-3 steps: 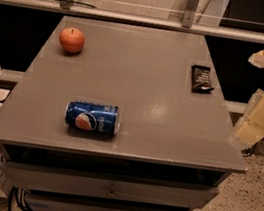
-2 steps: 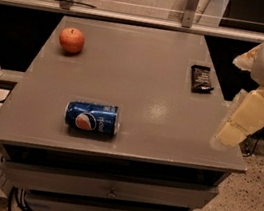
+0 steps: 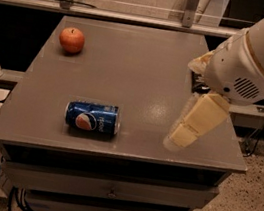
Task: Pick pepsi can
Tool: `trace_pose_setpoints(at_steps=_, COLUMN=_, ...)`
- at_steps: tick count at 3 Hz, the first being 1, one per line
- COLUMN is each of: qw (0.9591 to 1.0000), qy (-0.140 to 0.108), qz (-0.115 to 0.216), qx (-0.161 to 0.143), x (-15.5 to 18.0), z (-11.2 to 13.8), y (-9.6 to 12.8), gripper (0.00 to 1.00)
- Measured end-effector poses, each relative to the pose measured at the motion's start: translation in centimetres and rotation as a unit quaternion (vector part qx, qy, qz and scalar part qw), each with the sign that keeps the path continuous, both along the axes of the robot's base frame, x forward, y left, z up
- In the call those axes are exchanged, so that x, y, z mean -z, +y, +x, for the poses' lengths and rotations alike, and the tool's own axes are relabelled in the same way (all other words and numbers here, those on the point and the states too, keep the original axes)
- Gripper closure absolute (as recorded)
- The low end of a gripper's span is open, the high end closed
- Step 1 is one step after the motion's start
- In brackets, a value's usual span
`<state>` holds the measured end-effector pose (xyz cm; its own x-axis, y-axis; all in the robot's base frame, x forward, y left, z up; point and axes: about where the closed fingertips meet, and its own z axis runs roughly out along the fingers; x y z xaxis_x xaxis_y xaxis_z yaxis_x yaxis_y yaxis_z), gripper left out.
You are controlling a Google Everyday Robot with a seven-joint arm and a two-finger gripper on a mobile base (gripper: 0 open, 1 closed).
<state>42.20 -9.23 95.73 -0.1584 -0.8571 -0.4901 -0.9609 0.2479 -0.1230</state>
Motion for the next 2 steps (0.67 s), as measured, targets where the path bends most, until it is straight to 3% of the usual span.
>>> trace_pose_setpoints(at_steps=1, qw=0.9980, qy=-0.004, qz=0.050, qx=-0.039, x=0.5, z=0.1, y=4.1, gripper=0.00)
trace_pose_setpoints(at_steps=2, qw=0.9911, qy=-0.011, qz=0.102, qx=-0.085, x=-0.1, z=-0.6, y=8.4, gripper=0.00)
